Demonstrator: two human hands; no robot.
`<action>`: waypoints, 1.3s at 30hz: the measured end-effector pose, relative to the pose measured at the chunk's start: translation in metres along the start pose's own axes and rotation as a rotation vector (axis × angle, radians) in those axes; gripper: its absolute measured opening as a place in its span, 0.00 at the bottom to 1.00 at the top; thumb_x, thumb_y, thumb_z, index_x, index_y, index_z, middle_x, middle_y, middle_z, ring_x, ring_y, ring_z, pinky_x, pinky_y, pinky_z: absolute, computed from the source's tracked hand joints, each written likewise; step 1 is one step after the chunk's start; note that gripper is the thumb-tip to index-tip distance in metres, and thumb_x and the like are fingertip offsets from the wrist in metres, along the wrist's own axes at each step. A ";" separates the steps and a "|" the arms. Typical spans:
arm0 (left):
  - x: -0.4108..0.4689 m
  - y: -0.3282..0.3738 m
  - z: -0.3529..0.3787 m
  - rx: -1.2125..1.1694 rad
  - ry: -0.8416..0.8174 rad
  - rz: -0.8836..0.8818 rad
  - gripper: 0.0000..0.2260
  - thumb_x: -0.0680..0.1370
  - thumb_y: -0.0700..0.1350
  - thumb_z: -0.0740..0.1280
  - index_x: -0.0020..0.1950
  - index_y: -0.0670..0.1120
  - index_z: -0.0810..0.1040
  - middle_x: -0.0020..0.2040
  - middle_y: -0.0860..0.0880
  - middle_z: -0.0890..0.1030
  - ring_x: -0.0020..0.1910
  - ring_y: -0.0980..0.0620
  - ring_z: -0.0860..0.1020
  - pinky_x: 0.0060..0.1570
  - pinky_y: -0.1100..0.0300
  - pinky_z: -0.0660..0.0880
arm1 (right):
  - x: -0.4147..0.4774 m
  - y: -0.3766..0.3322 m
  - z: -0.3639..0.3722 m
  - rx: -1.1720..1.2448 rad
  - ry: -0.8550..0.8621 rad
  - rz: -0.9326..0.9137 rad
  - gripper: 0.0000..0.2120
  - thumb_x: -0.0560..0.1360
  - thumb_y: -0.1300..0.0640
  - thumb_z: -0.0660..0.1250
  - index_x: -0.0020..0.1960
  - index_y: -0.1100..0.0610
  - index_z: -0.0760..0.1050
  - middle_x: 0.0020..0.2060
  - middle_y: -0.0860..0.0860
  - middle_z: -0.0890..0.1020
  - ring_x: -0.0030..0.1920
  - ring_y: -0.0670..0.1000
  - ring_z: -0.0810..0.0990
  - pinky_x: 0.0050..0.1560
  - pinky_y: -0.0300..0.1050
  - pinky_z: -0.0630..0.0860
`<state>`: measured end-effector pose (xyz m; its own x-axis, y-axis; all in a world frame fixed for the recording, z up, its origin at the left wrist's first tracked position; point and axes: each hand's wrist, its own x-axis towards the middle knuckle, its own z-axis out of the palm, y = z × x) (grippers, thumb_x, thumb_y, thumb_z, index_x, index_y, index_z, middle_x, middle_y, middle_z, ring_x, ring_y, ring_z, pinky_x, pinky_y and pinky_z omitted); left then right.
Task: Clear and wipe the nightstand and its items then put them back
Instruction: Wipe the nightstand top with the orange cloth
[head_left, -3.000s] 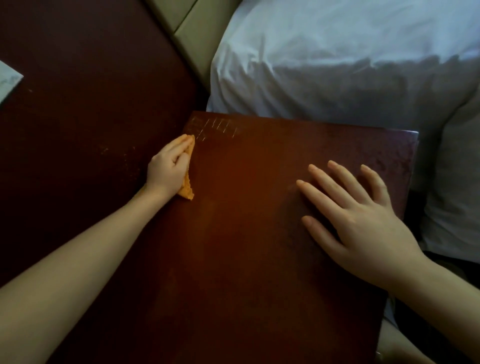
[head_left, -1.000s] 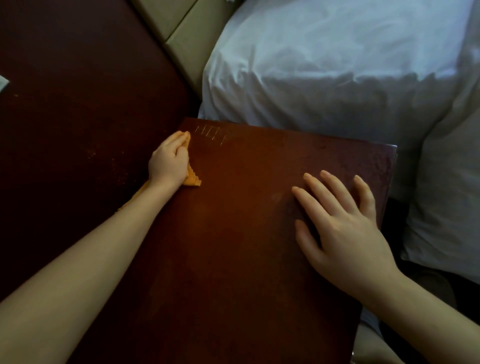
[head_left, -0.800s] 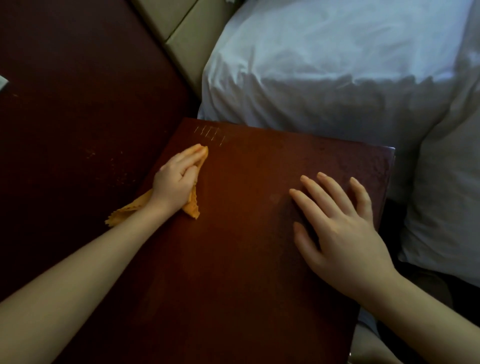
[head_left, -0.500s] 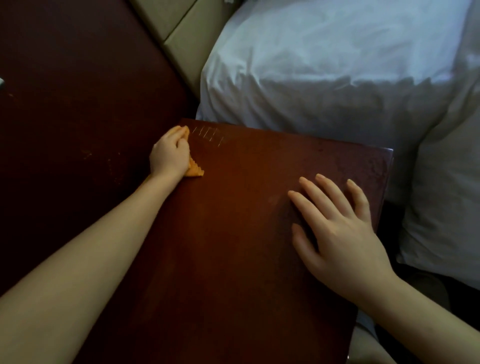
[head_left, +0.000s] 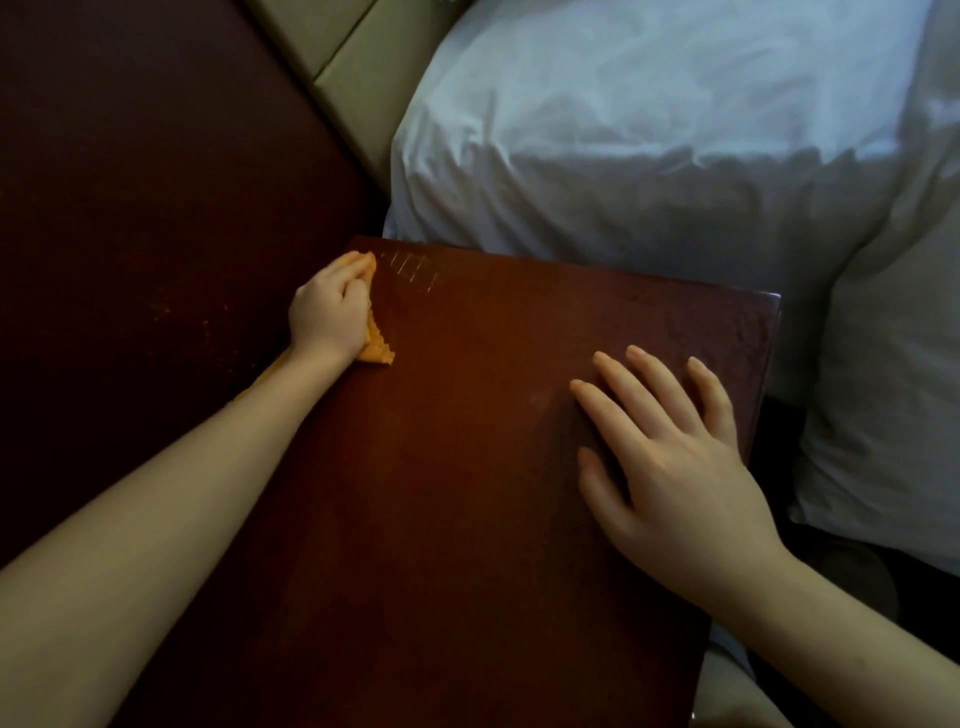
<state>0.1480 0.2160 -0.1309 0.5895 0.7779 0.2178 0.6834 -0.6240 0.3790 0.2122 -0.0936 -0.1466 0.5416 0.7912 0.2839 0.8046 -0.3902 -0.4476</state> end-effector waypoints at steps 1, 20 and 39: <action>0.005 0.002 0.001 0.016 -0.011 -0.012 0.17 0.79 0.42 0.54 0.66 0.47 0.74 0.68 0.49 0.71 0.68 0.52 0.67 0.67 0.59 0.60 | 0.000 0.000 0.000 -0.001 0.002 0.001 0.24 0.73 0.50 0.54 0.63 0.59 0.74 0.64 0.58 0.75 0.67 0.60 0.69 0.68 0.63 0.57; 0.014 0.014 0.011 0.075 -0.026 -0.034 0.18 0.79 0.43 0.53 0.68 0.48 0.72 0.70 0.51 0.69 0.69 0.51 0.66 0.68 0.57 0.59 | 0.001 -0.001 0.000 -0.046 -0.049 0.025 0.25 0.73 0.48 0.53 0.64 0.58 0.73 0.64 0.58 0.74 0.68 0.60 0.68 0.67 0.64 0.57; 0.013 0.011 0.008 0.029 -0.087 0.049 0.18 0.79 0.43 0.55 0.68 0.48 0.71 0.70 0.51 0.69 0.70 0.53 0.65 0.68 0.58 0.59 | 0.002 -0.001 -0.001 -0.034 -0.088 -0.007 0.26 0.73 0.46 0.53 0.65 0.57 0.73 0.65 0.57 0.74 0.69 0.61 0.67 0.67 0.65 0.57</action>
<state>0.1666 0.2190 -0.1312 0.6568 0.7378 0.1558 0.6644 -0.6640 0.3431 0.2127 -0.0924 -0.1443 0.5138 0.8316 0.2110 0.8170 -0.3992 -0.4162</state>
